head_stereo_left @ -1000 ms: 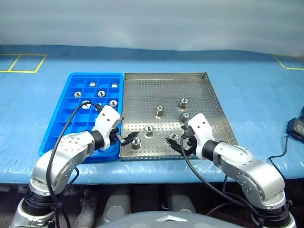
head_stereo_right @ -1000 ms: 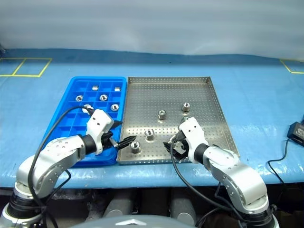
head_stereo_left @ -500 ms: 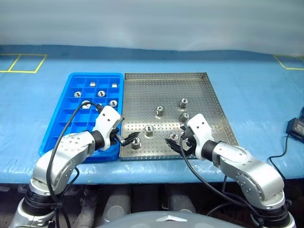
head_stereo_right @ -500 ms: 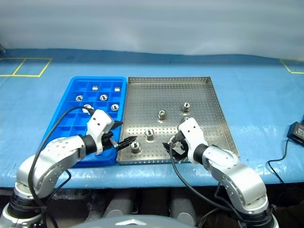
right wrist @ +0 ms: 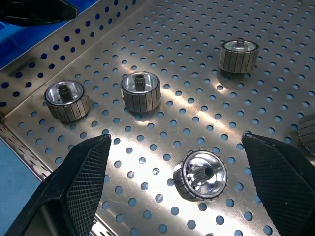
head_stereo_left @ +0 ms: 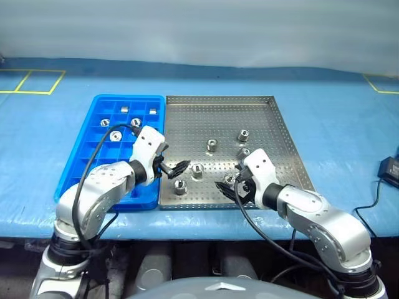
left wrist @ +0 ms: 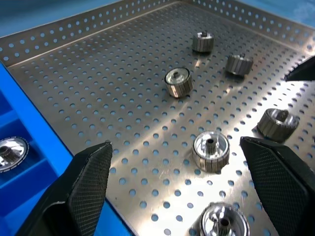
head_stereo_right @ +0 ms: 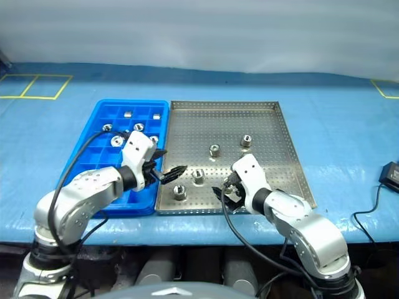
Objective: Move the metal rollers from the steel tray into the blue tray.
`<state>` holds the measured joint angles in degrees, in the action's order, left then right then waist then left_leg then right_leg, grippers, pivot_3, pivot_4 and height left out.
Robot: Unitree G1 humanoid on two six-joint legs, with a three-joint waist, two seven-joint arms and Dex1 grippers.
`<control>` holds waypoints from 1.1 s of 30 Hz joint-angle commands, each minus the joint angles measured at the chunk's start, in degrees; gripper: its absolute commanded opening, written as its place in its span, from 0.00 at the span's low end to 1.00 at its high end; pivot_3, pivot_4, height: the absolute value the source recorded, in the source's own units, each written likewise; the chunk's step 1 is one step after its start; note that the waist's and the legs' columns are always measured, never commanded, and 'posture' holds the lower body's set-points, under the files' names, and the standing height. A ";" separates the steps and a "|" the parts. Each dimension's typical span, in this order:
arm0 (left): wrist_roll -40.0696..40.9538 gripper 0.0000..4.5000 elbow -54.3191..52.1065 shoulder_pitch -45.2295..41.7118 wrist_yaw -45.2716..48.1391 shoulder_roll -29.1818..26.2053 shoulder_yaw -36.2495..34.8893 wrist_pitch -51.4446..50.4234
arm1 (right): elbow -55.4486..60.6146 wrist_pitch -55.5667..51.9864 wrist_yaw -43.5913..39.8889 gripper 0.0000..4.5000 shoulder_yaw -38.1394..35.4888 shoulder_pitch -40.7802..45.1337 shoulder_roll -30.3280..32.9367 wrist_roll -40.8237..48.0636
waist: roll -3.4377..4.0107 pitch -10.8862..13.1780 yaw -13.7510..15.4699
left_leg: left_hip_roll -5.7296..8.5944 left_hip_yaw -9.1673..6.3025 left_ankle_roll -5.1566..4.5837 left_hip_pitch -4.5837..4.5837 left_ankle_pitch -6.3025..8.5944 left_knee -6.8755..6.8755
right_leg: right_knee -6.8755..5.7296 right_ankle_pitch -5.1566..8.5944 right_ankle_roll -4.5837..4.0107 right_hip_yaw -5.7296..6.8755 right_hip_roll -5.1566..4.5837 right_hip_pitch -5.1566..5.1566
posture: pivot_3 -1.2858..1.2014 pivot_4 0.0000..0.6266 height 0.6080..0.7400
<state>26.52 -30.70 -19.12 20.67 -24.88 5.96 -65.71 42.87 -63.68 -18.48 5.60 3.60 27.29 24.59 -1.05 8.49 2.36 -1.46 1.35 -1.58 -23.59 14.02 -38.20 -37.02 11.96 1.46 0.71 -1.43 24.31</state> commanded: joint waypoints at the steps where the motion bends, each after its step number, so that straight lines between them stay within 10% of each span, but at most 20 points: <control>1: -1.80 1.00 4.58 -5.24 -1.98 2.10 4.41 -3.81 | 0.46 1.66 0.49 1.00 -0.52 0.50 -0.26 -0.52 | -0.01 0.01 -0.08 | 0.02 -0.01 -0.03 -0.01 -0.02 -0.01 | 0.00 -0.03 0.04 -0.01 0.00 0.00 | 0.56 0.24 1.00; 18: -9.97 1.00 25.05 -17.81 5.35 3.51 21.79 -0.68 | 2.62 2.12 3.77 1.00 -1.55 -3.69 -1.86 -1.30 | -0.01 0.01 -1.42 | 0.15 0.02 -0.05 -0.06 -0.01 0.03 | 0.00 -0.15 0.24 -0.12 -0.01 0.10 | 0.52 0.24 1.00; 27: -12.53 0.41 24.53 -18.45 7.26 2.79 21.49 0.61 | 2.78 2.37 4.42 1.00 -1.93 -4.54 -2.37 -1.67 | 0.00 0.01 -1.61 | 0.06 0.06 -0.07 -0.04 -0.01 0.01 | 0.00 -0.14 0.23 -0.18 -0.02 0.10 | 0.52 0.24 1.00; 33: -12.34 0.38 18.20 -16.71 0.41 6.13 7.81 0.89 | 2.48 2.56 4.15 1.00 -0.86 -2.99 -2.35 -1.65 | -0.01 0.02 -1.61 | 0.04 0.07 -0.07 -0.10 -0.01 0.01 | -0.01 -0.19 0.31 -0.19 -0.02 0.17 | 0.52 0.24 1.00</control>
<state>14.43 -8.04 -35.71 23.98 -19.68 19.41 -65.73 43.38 -62.51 -14.16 4.92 -0.45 25.04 23.02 -1.07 8.50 0.75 -1.43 1.42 -1.65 -23.69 14.00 -38.19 -37.03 11.76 1.79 0.52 -1.44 24.47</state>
